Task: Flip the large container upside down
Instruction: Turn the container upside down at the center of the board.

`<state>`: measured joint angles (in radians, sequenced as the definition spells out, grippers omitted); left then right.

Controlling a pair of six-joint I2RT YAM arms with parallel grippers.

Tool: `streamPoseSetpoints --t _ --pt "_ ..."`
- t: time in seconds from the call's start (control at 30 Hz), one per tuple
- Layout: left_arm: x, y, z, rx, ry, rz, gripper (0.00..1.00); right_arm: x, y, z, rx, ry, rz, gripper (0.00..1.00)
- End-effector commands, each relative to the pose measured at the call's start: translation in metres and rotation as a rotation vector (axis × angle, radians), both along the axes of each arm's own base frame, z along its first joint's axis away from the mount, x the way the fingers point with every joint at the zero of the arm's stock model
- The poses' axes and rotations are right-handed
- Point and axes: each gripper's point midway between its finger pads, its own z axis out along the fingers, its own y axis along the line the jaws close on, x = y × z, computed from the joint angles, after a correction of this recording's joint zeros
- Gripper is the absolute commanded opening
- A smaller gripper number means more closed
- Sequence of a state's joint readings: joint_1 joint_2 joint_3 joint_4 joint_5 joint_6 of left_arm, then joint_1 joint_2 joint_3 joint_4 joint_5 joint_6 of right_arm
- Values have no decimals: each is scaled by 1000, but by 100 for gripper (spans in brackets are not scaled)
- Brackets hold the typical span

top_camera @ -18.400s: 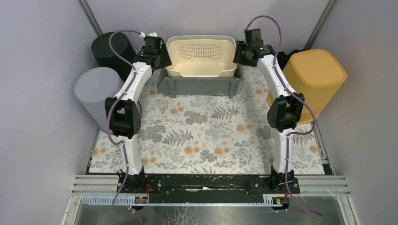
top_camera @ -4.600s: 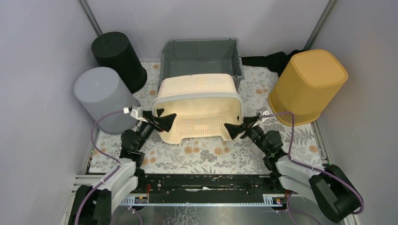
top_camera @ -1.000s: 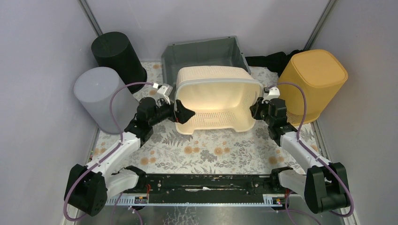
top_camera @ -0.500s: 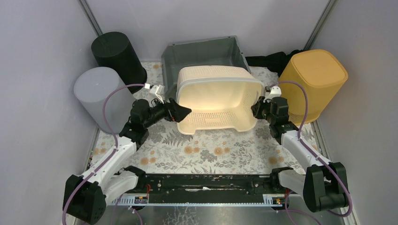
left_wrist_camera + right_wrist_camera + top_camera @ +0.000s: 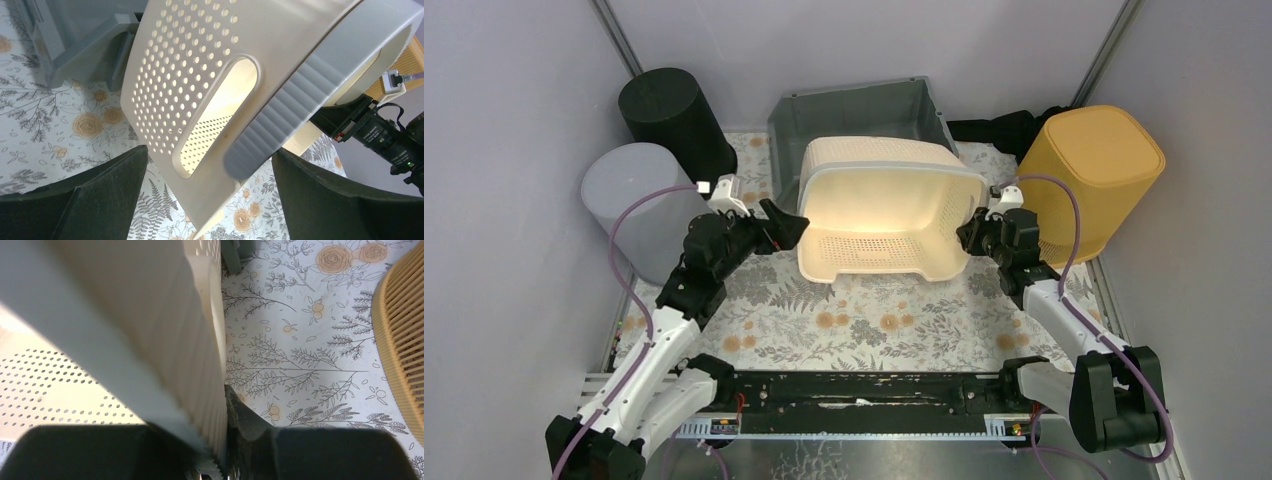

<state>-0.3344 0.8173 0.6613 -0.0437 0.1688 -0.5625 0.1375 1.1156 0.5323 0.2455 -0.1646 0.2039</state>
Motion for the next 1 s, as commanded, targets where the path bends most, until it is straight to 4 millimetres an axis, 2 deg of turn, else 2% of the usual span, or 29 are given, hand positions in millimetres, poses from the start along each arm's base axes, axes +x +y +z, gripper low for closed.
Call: streamPoseSetpoints --t 0.0,0.3,0.47,0.57,0.63,0.7,0.83,0.97 --pt "8 24 13 -1 39 152 100 6 9 26 115 -72 -8 0" --pt "-8 17 11 -23 87 95 100 -3 8 27 104 -75 -14 2" --pt "-23 19 -15 -32 164 94 100 -4 19 39 53 -103 -4 5" --pt "-33 18 -41 -49 224 90 100 -8 32 37 12 -114 11 6" --pt "-38 18 -52 -57 249 92 100 -13 43 32 -7 -129 35 7" --pt "-44 20 -61 -59 270 97 100 -17 46 29 -13 -148 34 7" --pt "-55 24 -76 -64 309 115 100 -27 44 21 -17 -168 26 8" --pt "-64 29 -86 -83 326 136 100 -36 40 16 -13 -153 21 17"
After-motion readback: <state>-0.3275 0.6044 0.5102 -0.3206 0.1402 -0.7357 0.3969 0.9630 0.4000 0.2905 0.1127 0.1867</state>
